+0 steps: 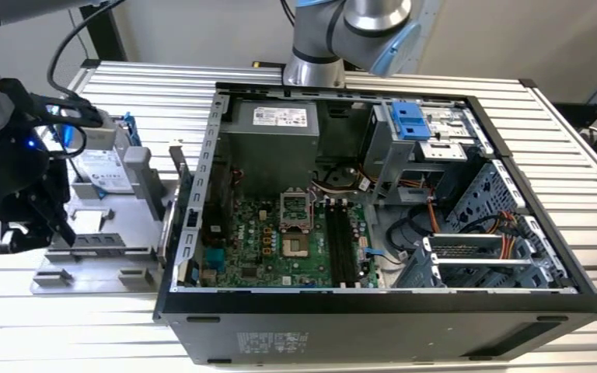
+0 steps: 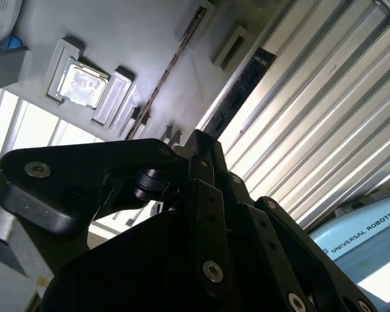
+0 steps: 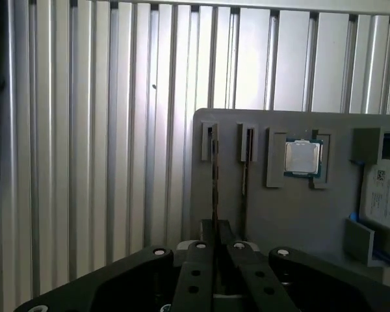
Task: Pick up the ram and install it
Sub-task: 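Pick up the ram and move it above insertion slot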
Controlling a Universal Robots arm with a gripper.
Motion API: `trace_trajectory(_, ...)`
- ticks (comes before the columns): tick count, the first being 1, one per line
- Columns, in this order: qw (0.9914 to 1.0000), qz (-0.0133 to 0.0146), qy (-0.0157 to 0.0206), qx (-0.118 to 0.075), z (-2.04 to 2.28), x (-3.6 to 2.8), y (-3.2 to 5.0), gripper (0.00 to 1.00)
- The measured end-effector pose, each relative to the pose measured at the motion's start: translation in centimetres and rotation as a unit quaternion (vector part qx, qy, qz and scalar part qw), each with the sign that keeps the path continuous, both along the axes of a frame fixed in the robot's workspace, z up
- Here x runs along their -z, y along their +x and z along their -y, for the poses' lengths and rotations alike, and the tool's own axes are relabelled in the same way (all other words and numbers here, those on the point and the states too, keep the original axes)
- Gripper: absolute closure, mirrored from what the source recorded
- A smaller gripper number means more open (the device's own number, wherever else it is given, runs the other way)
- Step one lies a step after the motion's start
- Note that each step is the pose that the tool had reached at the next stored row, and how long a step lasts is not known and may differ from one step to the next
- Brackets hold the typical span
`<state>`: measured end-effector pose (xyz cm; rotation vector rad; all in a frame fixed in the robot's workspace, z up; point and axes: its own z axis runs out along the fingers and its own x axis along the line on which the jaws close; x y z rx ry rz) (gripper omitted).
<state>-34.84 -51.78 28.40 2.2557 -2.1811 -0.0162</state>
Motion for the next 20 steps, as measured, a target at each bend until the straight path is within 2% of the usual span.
trace_trajectory(20,1.00000,0.0000,0.0000,0.000,0.00,-4.79,-0.01,1.00)
